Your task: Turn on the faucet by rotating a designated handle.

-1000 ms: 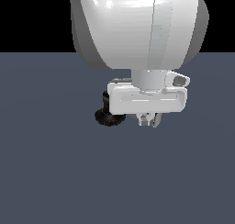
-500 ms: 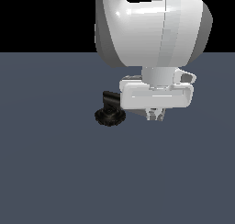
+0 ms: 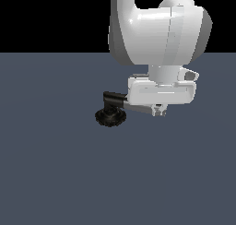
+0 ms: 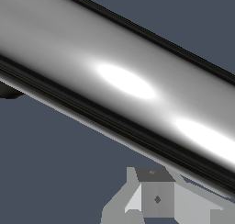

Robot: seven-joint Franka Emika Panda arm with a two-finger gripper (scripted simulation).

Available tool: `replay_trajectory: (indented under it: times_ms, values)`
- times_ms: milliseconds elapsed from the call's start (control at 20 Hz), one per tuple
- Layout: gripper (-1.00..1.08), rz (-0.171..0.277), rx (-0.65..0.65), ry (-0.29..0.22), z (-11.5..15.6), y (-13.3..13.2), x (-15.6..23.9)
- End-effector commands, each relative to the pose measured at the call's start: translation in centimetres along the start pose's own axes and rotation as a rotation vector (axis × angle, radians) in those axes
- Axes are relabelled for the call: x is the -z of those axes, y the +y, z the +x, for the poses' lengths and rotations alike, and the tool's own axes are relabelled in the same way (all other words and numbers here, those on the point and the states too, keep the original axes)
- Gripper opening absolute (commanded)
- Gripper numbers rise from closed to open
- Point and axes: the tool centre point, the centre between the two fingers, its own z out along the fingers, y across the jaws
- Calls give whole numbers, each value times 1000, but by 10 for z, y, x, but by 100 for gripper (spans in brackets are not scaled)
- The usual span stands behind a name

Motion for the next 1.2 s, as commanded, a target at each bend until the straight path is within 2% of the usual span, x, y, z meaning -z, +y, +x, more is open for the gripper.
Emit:
replay_trajectory:
  times_ms: [0, 1150]
  values:
    - [-100, 1, 11, 1, 10, 1, -3]
    - [-100, 1, 3, -2, 64, 54, -5]
